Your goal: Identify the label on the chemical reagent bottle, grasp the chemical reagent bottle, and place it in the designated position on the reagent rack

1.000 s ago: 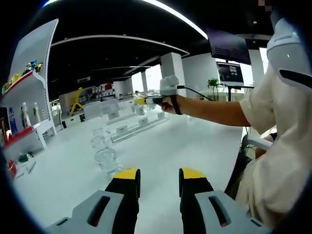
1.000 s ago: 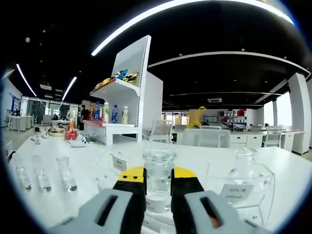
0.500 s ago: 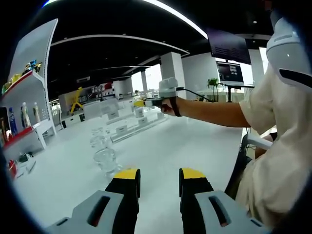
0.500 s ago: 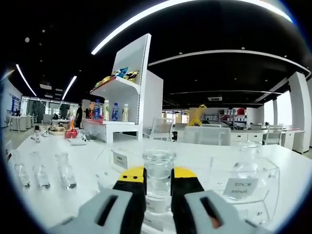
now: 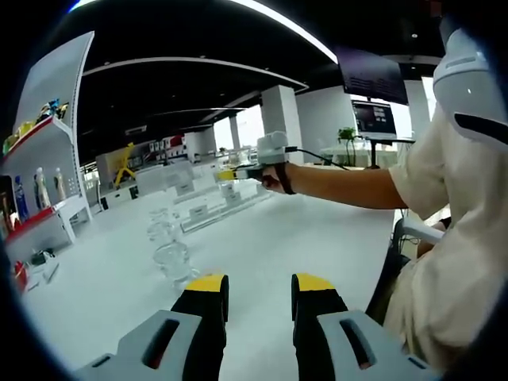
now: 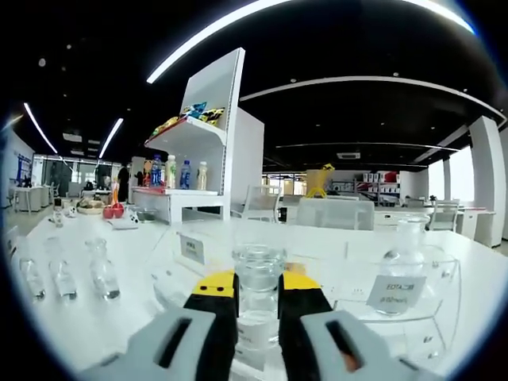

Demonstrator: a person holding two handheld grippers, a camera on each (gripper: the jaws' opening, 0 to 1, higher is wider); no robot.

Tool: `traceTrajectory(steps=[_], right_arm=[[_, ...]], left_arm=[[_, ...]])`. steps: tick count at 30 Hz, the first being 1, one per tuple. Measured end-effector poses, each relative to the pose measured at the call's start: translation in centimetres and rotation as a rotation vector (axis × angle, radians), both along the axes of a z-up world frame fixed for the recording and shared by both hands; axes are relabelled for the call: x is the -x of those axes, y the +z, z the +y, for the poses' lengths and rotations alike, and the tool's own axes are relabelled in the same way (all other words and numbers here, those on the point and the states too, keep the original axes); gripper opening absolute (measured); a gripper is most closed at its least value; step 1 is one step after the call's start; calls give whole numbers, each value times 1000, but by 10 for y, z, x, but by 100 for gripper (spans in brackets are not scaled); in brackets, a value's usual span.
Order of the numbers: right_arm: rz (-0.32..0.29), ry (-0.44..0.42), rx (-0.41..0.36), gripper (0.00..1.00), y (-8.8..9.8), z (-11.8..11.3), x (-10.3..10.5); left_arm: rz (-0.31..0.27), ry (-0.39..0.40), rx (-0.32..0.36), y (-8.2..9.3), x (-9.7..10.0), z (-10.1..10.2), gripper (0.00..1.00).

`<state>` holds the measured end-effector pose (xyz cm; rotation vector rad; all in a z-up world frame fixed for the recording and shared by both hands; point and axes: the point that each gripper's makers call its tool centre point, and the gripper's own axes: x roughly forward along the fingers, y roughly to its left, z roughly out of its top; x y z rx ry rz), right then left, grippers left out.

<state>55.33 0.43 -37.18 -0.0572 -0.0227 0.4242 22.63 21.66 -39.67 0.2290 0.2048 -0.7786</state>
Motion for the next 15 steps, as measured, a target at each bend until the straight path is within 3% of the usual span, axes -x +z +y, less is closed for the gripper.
traceTrajectory(steps=[15], right_arm=[[21, -1, 2, 18, -8, 0, -1]], left_arm=[[4, 7, -6, -2, -1, 1, 32]])
